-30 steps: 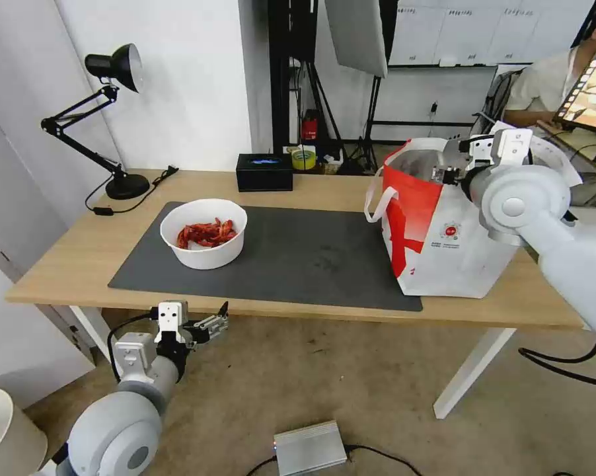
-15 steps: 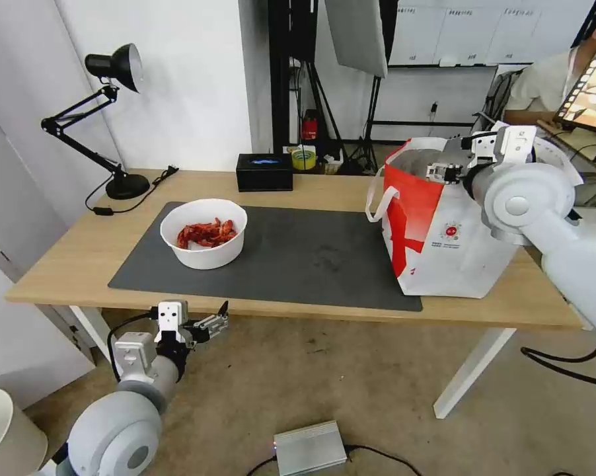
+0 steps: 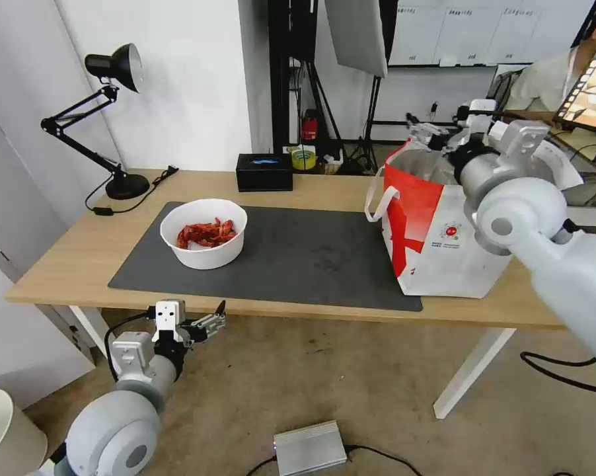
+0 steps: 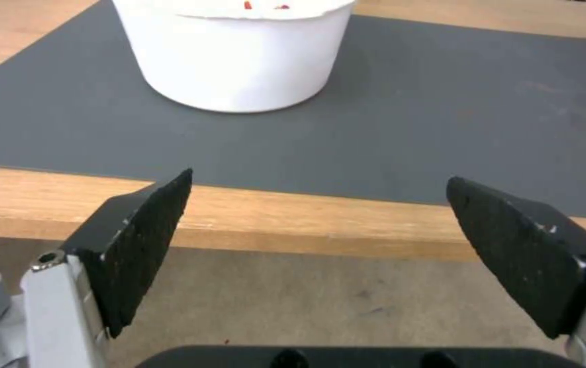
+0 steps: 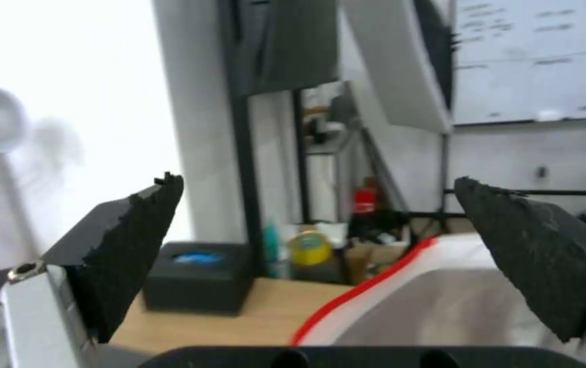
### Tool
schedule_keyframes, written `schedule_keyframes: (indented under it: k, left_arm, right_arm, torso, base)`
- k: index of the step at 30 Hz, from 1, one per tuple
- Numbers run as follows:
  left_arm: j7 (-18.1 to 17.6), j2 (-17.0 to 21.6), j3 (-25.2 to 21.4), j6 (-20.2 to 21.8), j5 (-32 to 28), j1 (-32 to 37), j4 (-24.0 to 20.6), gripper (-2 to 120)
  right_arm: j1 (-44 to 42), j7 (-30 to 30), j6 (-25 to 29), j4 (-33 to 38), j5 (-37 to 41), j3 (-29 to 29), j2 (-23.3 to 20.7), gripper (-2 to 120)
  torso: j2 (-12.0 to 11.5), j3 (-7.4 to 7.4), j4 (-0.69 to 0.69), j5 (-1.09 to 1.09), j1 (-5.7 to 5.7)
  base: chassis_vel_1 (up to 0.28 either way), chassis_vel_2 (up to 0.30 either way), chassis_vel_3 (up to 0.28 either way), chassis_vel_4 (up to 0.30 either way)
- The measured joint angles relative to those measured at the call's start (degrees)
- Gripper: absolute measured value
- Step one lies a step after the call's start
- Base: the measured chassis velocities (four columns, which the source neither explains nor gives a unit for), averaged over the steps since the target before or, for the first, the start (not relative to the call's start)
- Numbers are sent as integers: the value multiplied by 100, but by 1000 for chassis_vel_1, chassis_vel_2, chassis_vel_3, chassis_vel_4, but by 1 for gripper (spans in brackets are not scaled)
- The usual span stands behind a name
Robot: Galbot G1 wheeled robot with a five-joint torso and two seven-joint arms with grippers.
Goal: Pick up the trash from the table and place it into the takeout bag.
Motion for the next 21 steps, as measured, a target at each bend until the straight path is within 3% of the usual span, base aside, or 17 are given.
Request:
schedule_keyframes:
  k: [11, 21]
  left_arm:
    - [-154, -6, -64, 3, -209, -83, -17, 100]
    - [-153, -57, -144, 3, -183, -67, 7, 100]
  right_arm:
    - [-1657, -505, 340, 1127, -98, 402, -646, 100]
    - [-2645, -111, 330, 1599, -621, 399, -921, 100]
  torso:
    - [0, -1, -3, 2, 0]
    - [0, 0, -1, 1, -1]
  base:
    - [0, 0, 0, 0]
    - [0, 0, 0, 0]
